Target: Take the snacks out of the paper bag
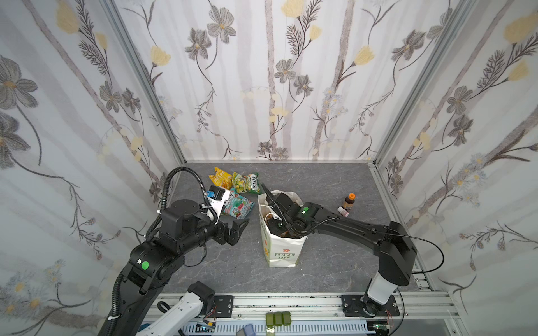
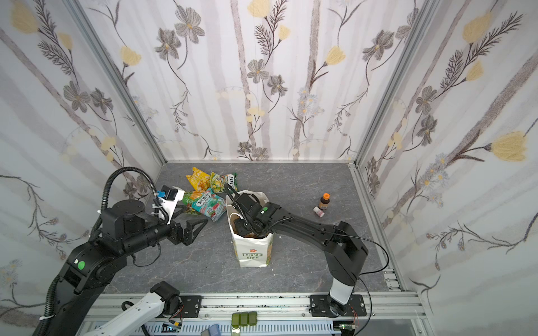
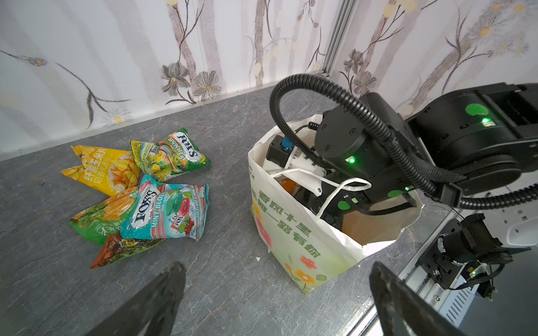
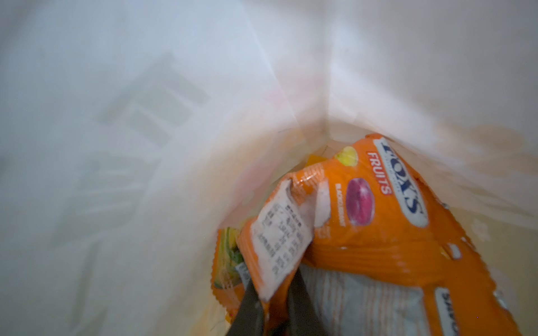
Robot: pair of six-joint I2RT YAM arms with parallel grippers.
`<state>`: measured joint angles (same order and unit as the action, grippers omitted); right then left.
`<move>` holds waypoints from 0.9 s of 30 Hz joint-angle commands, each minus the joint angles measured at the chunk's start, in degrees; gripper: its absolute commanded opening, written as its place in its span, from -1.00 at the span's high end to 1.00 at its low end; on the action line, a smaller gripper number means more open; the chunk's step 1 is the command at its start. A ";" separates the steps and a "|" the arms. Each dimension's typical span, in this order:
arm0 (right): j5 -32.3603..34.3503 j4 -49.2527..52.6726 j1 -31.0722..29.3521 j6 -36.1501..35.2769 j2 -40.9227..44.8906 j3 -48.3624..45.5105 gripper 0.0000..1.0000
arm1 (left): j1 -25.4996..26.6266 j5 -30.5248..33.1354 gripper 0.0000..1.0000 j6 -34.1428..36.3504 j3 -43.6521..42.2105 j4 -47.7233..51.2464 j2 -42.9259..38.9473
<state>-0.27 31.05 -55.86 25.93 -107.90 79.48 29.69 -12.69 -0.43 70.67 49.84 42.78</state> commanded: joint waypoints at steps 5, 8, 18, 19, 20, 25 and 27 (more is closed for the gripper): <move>1.00 -1.69 0.30 0.51 3.44 1.41 1.00 | 0.06 0.05 -1.00 -0.19 0.08 -1.50 -0.15; 1.37 -1.70 0.44 0.61 4.53 1.69 1.00 | 0.01 0.12 -1.00 -0.36 -0.01 -1.51 -0.32; 2.54 -1.96 0.57 1.04 7.53 2.52 1.00 | 0.01 0.13 -1.00 -0.54 -0.01 -1.51 -0.69; 2.70 -2.00 0.57 1.12 7.93 2.52 1.00 | 0.01 0.04 -1.00 -0.54 -0.06 -1.51 -0.69; 2.76 -2.13 0.63 1.29 8.34 2.62 1.00 | 0.01 0.03 -1.00 -0.54 -0.04 -1.54 -0.69; 2.74 -2.57 0.66 1.75 10.13 3.03 1.00 | 0.01 -0.14 -1.00 -0.72 -0.01 -1.66 -0.86; 2.82 -2.74 0.66 1.97 10.88 3.20 1.00 | 0.01 -0.14 -1.00 -0.80 -0.01 -1.64 -0.95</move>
<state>0.95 31.00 -55.27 27.05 -98.04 81.95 29.69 -12.69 -0.93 70.61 49.78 42.00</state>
